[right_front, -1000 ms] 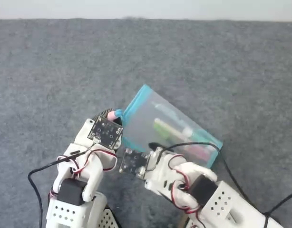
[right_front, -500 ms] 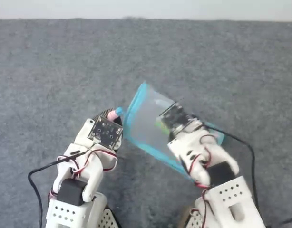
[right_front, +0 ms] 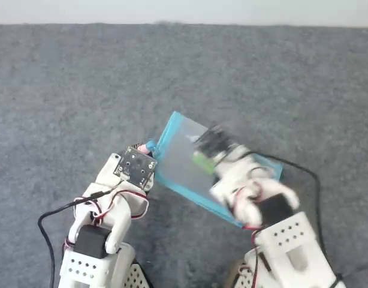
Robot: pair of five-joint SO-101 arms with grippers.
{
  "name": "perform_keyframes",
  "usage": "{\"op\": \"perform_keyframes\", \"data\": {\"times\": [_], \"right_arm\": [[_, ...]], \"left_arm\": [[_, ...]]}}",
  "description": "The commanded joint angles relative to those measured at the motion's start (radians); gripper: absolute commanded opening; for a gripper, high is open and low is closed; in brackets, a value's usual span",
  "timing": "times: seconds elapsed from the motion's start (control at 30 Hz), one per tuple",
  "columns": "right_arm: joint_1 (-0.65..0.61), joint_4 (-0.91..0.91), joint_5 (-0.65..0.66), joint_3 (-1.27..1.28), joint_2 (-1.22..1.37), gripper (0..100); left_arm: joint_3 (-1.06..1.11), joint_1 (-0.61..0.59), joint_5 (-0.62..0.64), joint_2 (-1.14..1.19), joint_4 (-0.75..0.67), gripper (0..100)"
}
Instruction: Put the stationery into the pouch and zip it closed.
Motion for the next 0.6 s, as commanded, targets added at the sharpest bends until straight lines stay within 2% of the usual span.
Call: {"op": "perform_keyframes", "data": {"times": [0.0, 0.1, 0.27, 0.57], "right_arm": [[-0.211, -0.054, 0.020, 0.002, -0.022, 22.7], [-0.259, -0.206, 0.025, 0.078, -0.016, 22.8], [-0.255, -0.384, 0.026, 0.127, 0.094, 27.7], [-0.229, -0.424, 0.040, 0.025, 0.294, 21.2]], "left_arm": [[-0.018, 0.000, -0.002, -0.008, -0.025, 1], [-0.022, 0.000, -0.002, -0.008, -0.021, 1], [-0.025, 0.000, -0.002, -0.012, -0.017, 1], [-0.025, 0.000, -0.002, -0.011, -0.017, 1]]}}
